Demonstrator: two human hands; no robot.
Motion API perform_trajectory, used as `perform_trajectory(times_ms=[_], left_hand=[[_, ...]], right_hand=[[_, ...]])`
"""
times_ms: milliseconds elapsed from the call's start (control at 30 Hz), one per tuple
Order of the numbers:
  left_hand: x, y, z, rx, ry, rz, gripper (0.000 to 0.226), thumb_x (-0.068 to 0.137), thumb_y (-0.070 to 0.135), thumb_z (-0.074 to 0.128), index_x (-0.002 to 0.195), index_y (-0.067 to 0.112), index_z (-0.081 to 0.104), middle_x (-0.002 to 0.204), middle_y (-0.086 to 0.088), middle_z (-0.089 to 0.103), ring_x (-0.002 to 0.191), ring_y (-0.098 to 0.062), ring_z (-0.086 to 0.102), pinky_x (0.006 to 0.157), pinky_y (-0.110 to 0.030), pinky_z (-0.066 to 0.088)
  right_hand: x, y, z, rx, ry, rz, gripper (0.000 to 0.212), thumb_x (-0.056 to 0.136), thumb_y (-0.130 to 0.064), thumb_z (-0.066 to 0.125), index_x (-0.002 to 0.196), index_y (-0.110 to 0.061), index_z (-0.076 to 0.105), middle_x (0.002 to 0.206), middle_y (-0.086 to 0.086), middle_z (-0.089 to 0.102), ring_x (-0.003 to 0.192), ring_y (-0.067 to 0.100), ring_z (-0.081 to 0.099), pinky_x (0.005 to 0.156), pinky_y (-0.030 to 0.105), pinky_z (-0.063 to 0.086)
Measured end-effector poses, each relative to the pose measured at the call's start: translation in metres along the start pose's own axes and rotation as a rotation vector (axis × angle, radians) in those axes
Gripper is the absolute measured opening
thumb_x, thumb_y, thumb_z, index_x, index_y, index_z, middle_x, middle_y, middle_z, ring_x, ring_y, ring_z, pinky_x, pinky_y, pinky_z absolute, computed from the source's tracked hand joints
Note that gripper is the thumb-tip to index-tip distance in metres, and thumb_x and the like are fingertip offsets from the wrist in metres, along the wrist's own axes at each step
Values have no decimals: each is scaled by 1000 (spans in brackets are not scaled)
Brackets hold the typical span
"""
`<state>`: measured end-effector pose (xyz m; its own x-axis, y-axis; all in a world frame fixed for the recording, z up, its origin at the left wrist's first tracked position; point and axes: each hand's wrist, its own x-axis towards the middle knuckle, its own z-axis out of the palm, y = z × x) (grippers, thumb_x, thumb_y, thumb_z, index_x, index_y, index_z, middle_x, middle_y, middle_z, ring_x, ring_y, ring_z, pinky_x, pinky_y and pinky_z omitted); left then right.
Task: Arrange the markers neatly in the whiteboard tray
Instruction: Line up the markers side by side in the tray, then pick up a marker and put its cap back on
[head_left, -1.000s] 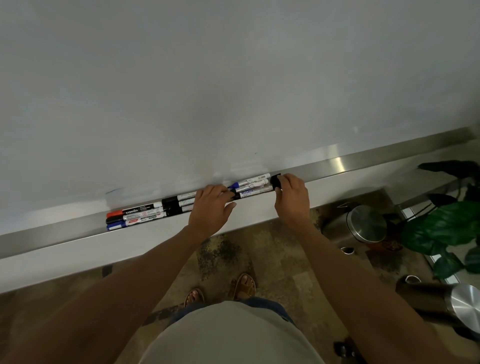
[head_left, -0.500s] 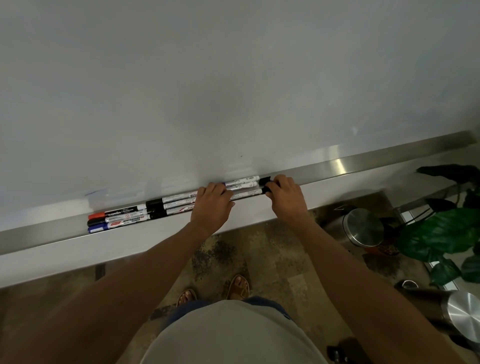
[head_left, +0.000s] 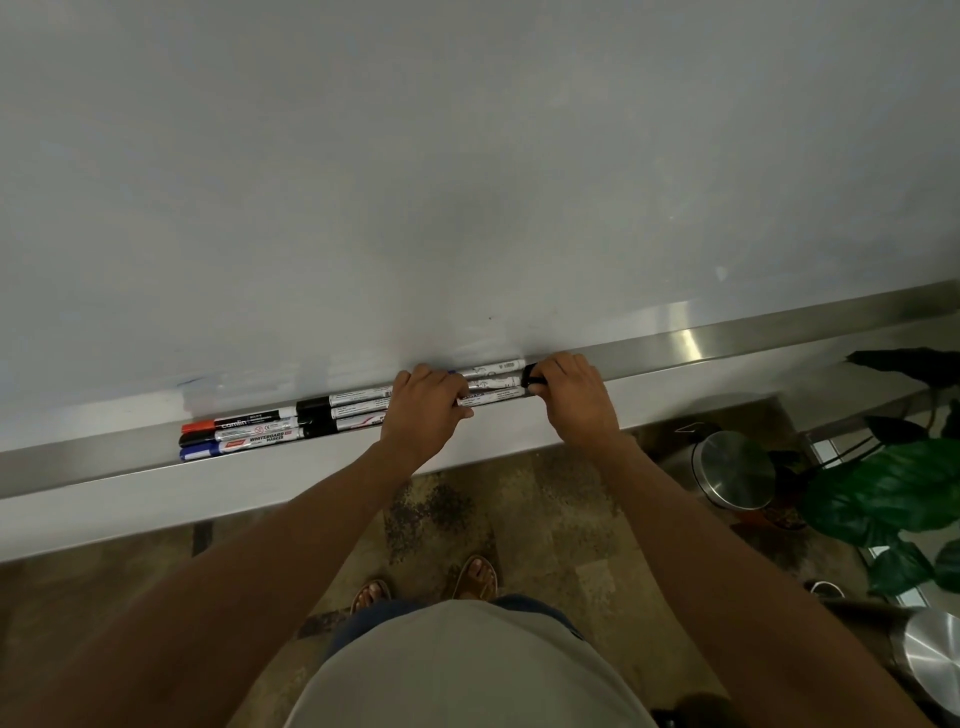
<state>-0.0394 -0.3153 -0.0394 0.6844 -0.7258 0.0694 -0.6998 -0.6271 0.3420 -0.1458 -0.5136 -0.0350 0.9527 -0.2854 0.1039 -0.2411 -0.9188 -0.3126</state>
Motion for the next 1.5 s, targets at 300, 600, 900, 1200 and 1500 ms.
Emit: perform_trajectory(times_ms=[300,600,900,1200,1500], left_hand=[[4,8,-12,-538,-11,-116,38,70,27,81,100,22,58,88,7,66,80,-9,61,71,-20,46],[7,6,-22,-559,-21,27,38,75,32,77,110,30,61,87,15,65,79,-2,58,70,-10,40],[8,6,-26,-794,-52,-79,12,83,18,72,94,23,69,83,20,68,80,4,65,73,-14,49],[11,-1,-35,-942,82,-292,20,81,5,68,78,25,65,74,5,67,66,0,61,65,-11,47],[10,1,-28,-1036,69,-359,18,77,12,69,74,30,68,77,-11,68,71,-19,61,68,-32,49]], right_hand=[[9,-40,-8,355,-49,13,22,102,-26,37,106,-9,50,93,12,61,77,24,56,64,35,44],[7,-47,-8,282,-135,-98,22,102,-27,37,113,-11,48,85,12,67,65,20,54,56,28,35],[5,-47,-11,377,-161,-114,22,103,-27,36,108,-11,52,89,9,64,72,20,56,64,40,48],[-5,-38,-14,229,-71,-96,36,97,-42,45,115,-16,62,104,5,66,90,22,61,73,35,48],[-12,-24,-20,78,-2,4,41,96,-48,40,113,-21,65,101,3,65,86,25,61,77,39,44]])
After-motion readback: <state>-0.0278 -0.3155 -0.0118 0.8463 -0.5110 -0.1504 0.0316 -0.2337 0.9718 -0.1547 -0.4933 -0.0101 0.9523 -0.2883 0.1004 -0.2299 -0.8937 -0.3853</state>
